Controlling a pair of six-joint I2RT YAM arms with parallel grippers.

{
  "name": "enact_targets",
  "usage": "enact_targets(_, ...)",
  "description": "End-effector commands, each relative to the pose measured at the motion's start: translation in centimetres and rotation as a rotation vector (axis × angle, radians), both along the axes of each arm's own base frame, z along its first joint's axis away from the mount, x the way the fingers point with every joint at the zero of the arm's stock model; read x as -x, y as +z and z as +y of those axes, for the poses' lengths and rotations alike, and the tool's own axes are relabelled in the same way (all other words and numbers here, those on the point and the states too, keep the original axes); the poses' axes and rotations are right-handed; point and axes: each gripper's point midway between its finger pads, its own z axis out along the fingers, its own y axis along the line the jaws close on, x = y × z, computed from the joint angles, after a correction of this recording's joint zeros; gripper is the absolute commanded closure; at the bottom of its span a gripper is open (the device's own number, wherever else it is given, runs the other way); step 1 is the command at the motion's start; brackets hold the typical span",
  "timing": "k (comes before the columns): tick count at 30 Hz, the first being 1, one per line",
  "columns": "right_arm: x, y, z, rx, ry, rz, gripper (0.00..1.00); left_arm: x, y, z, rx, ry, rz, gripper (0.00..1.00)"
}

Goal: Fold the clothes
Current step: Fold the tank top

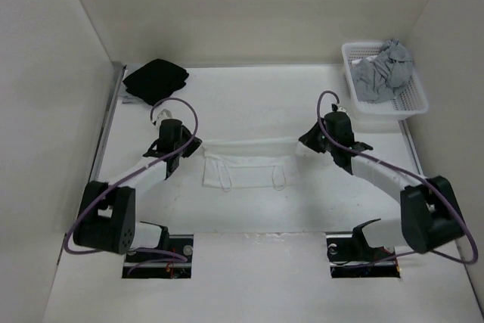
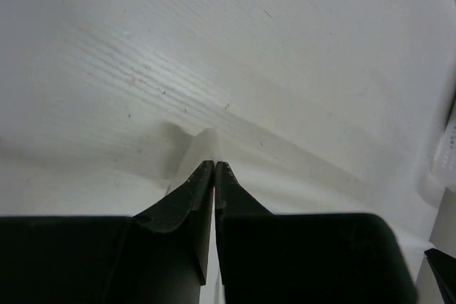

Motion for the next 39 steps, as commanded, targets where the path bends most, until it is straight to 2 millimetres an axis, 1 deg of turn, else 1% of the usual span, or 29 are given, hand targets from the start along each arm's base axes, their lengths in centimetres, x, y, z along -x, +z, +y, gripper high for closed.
enact_targets(1, -4.7, 4.8, 1.4, -0.097, 0.054, -0.168, 0.97, -5.6, 6.3, -0.9, 0.082, 0.022, -0.235, 0.97)
enact_targets(2, -5.1, 4.8, 1.3, -0.103, 0.050, -0.169, 0.97, -5.7, 6.6, -1.0, 0.095, 0.025, -0.243, 0.97)
enact_targets(4, -4.7, 5.0, 1.2, -0.117, 0.048, -0.180, 0.97, -5.3, 7.5, -1.2, 0.098, 0.018, -0.269, 0.97)
enact_targets(7, -2.9, 4.4, 0.5, -0.112, 0.040, -0.177, 0.97, -3.0, 7.9, -1.5, 0.103, -0.006, -0.294, 0.97)
enact_targets(9, -0.9, 3.2, 0.2, -0.117, 0.042, -0.160, 0.97, -1.0, 7.2, -1.5, 0.103, -0.020, -0.283, 0.97)
enact_targets(14, 3.9, 0.5, -0.1, -0.138, 0.038, -0.114, 0.97, 4.2, 4.9, -0.6, 0.093, -0.034, -0.240, 0.97)
enact_targets(16, 5.3, -0.3, -0.2, -0.137, 0.034, -0.099, 0.96, 5.8, 4.3, -0.1, 0.084, -0.031, -0.227, 0.97)
enact_targets(18, 6.9, -1.4, 0.2, -0.134, 0.052, -0.071, 0.96, 7.0, 3.3, 0.2, 0.068, -0.034, -0.200, 0.97)
enact_targets(22, 9.1, -3.0, 1.0, -0.120, 0.082, -0.027, 0.95, 8.1, 0.7, 0.7, 0.053, -0.030, -0.141, 0.97)
enact_targets(26, 10.5, -4.3, 1.8, -0.117, 0.100, 0.013, 0.95, 8.6, -0.6, 0.5, 0.062, -0.033, -0.117, 0.97)
enact_targets(29, 10.9, -5.5, 1.4, -0.099, 0.073, 0.045, 0.96, 9.1, -1.0, 0.3, 0.058, -0.043, -0.110, 0.97)
enact_targets(33, 11.4, -6.4, 1.0, -0.095, 0.046, 0.085, 0.96, 9.9, -2.7, 0.6, 0.043, -0.036, -0.069, 0.97)
enact_targets(35, 11.7, -6.7, 1.2, -0.083, 0.054, 0.105, 0.95, 10.1, -3.4, 1.0, 0.035, -0.024, -0.045, 0.94)
enact_targets(36, 11.9, -6.8, 1.4, -0.079, 0.061, 0.112, 0.92, 10.1, -3.5, 1.2, 0.034, -0.018, -0.042, 0.90)
enact_targets(37, 12.0, -6.7, 1.5, -0.076, 0.065, 0.110, 0.85, 10.1, -3.5, 1.3, 0.035, -0.011, -0.044, 0.84)
enact_targets(39, 11.9, -6.3, 1.5, -0.070, 0.060, 0.090, 0.67, 9.8, -2.6, 1.6, 0.034, -0.002, -0.069, 0.76)
